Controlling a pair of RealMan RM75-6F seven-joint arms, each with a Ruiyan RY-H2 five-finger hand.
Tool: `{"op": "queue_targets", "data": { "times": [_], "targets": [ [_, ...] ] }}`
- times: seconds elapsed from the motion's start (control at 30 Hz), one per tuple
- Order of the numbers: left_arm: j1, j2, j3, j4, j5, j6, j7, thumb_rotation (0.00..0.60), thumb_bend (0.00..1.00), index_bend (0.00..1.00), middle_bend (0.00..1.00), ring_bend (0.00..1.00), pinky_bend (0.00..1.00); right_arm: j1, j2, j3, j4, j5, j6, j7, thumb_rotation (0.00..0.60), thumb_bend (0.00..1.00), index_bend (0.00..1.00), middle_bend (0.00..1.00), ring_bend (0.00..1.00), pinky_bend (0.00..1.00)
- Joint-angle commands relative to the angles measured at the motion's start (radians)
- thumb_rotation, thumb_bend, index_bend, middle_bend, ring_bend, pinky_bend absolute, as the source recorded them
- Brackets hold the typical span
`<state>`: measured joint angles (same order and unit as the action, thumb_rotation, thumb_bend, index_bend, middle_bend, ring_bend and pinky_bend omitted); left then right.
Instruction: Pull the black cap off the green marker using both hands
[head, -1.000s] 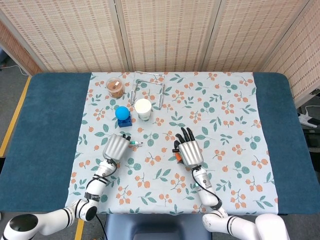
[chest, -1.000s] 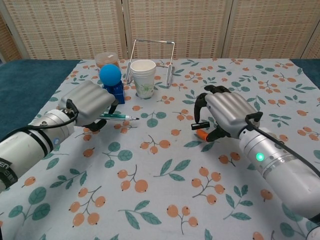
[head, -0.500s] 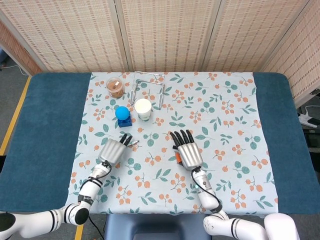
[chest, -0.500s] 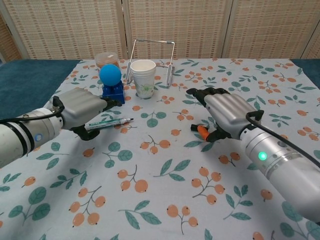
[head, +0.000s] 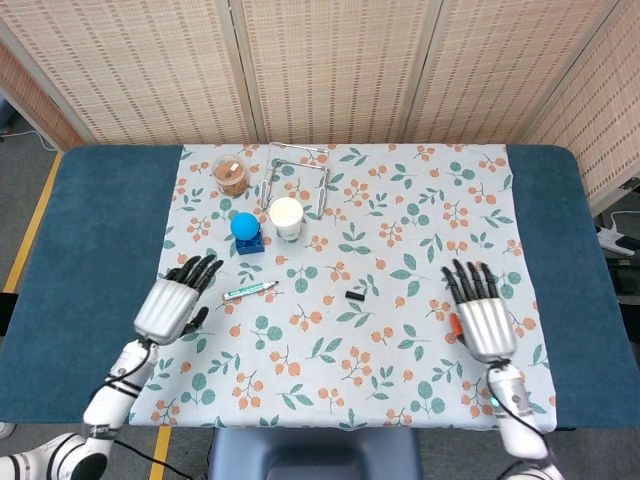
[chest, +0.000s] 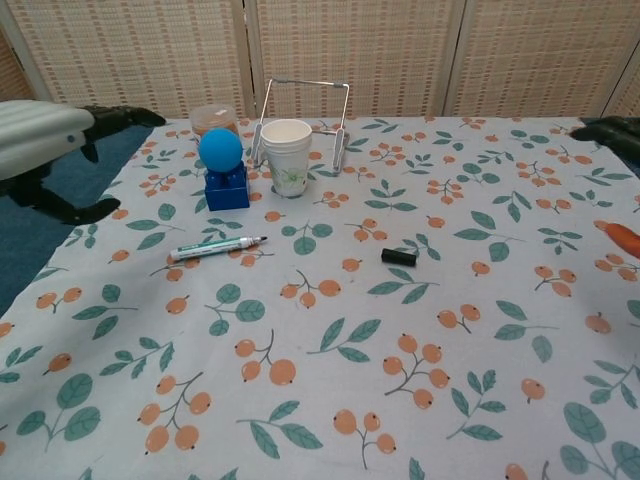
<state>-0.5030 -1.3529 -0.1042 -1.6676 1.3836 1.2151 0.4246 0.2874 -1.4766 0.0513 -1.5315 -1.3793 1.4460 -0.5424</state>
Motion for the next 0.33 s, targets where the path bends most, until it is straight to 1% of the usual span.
{"op": "queue_targets", "data": {
  "times": [0.03, 0.07, 0.1, 0.2, 0.27, 0.33],
  "targets": [
    [0.178, 0.041, 0.101, 0.138, 0.103, 0.210, -0.174, 0.600, 0.39, 0.00, 0.00, 0.00, 0.07, -0.112, 0.059, -0.058, 0.001, -0.016, 0.127, 0.006, 0.600, 0.28, 0.00, 0.00, 0.00, 0.00],
    [0.198, 0.032, 0.103, 0.162, 0.096, 0.228, -0.202, 0.600, 0.39, 0.00, 0.00, 0.00, 0.07, -0.128, 0.058, -0.057, 0.018, -0.028, 0.156, 0.032, 0.600, 0.27, 0.00, 0.00, 0.00, 0.00],
    [0.217, 0.023, 0.103, 0.194, 0.083, 0.242, -0.225, 0.600, 0.39, 0.00, 0.00, 0.00, 0.07, -0.142, 0.052, -0.044, 0.044, -0.034, 0.188, 0.055, 0.600, 0.27, 0.00, 0.00, 0.00, 0.00],
    [0.239, 0.013, 0.096, 0.256, 0.048, 0.236, -0.270, 0.600, 0.39, 0.00, 0.00, 0.00, 0.07, -0.153, 0.069, -0.030, 0.043, -0.044, 0.208, 0.072, 0.600, 0.27, 0.00, 0.00, 0.00, 0.00],
    [0.235, 0.029, 0.092, 0.258, 0.031, 0.204, -0.275, 0.600, 0.39, 0.00, 0.00, 0.00, 0.07, -0.161, 0.075, -0.024, 0.037, -0.054, 0.220, 0.078, 0.600, 0.27, 0.00, 0.00, 0.00, 0.00],
    [0.234, 0.038, 0.087, 0.257, 0.045, 0.211, -0.276, 0.600, 0.39, 0.00, 0.00, 0.00, 0.07, -0.166, 0.079, -0.025, 0.026, -0.053, 0.211, 0.072, 0.600, 0.27, 0.00, 0.00, 0.00, 0.00]
  ]
}}
